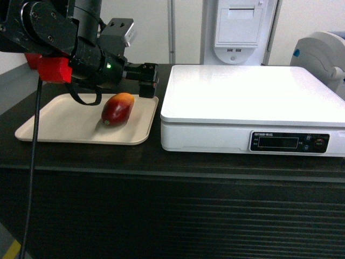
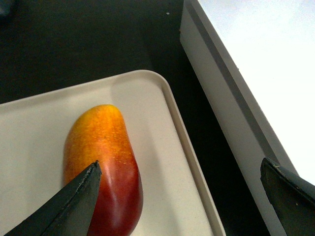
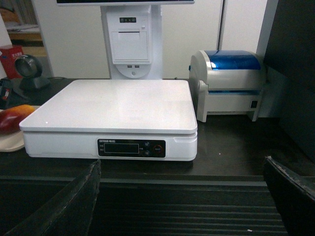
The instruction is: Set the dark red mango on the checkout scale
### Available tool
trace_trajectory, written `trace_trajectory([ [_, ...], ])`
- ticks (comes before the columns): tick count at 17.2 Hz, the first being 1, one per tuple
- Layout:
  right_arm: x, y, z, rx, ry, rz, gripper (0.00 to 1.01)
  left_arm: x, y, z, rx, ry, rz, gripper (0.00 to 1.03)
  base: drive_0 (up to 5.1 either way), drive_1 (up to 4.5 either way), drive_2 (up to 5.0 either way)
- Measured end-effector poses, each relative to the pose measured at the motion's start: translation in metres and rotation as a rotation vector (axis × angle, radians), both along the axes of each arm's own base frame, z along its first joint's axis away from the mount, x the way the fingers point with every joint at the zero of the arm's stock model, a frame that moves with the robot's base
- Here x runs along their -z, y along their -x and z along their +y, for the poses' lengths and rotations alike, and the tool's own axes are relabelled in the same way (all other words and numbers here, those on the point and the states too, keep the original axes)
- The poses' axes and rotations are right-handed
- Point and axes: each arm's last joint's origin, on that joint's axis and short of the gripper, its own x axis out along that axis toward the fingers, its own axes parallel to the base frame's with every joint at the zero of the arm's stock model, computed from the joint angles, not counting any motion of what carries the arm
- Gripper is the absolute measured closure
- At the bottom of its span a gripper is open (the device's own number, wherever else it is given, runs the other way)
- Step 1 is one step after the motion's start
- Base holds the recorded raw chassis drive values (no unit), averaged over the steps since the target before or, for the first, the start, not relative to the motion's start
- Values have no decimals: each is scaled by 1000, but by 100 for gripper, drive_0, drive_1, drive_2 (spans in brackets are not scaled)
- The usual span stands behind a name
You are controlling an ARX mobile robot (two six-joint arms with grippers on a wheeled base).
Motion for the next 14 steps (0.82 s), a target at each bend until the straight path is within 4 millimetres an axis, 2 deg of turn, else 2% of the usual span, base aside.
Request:
trace_trajectory([
  [4, 0, 0, 0, 0, 0, 0, 3, 9, -22, 4, -62, 8, 77, 5, 0, 0, 0],
  [14, 0, 0, 0, 0, 0, 0, 3, 24, -41, 15, -93, -45, 160, 5, 0, 0, 0],
])
